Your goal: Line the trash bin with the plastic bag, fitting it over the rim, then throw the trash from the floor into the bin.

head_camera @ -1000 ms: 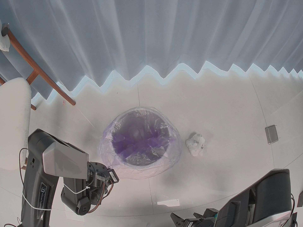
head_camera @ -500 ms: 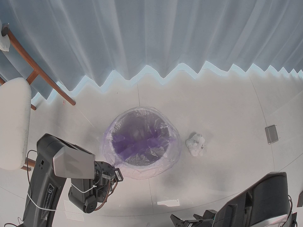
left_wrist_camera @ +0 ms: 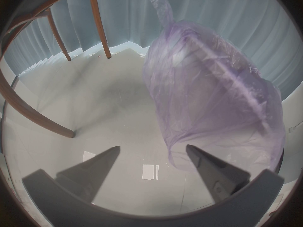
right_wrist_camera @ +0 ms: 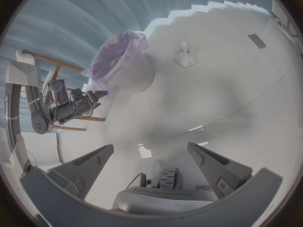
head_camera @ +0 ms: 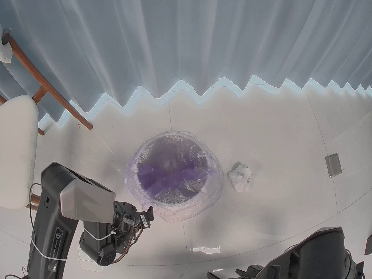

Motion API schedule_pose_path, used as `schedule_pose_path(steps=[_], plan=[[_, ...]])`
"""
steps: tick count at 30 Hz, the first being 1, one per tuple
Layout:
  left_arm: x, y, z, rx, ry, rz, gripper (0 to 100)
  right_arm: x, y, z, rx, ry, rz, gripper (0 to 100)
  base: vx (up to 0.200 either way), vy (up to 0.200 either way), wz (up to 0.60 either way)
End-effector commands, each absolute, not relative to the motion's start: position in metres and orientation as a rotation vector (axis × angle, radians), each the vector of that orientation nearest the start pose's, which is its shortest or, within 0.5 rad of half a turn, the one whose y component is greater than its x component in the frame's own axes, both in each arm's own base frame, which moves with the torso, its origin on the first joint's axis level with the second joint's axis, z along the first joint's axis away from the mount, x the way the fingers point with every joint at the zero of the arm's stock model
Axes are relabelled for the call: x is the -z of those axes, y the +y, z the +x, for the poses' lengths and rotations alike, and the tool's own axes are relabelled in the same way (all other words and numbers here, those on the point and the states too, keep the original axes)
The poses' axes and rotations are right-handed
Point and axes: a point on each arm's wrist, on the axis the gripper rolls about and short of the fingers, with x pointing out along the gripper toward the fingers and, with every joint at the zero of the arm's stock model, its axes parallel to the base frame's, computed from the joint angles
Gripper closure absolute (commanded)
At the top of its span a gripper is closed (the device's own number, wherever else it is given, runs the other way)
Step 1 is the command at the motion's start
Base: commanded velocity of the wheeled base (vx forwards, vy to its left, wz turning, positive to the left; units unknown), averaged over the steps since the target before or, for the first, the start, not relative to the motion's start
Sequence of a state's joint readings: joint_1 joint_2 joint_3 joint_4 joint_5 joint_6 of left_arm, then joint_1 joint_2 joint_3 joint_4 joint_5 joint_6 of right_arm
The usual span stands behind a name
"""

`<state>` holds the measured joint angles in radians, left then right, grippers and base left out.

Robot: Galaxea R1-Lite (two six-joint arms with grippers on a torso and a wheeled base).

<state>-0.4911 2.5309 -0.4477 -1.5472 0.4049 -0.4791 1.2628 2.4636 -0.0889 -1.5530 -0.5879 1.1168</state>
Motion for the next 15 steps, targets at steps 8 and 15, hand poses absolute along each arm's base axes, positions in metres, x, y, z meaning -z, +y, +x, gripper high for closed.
schedule_pose_path(steps=[8, 15], plan=[[-0.010, -0.134, 0.239, 0.005, 0.379, -0.278, 0, 0.046, 0.210, 0.102, -0.220, 0.698, 0.476, 0, 0.000, 0.000, 0.00], [-0.063, -0.118, 0.196, 0.074, 0.284, -0.340, 0, 0.020, 0.180, 0.154, -0.107, 0.621, 0.576, 0, 0.000, 0.000, 0.00]])
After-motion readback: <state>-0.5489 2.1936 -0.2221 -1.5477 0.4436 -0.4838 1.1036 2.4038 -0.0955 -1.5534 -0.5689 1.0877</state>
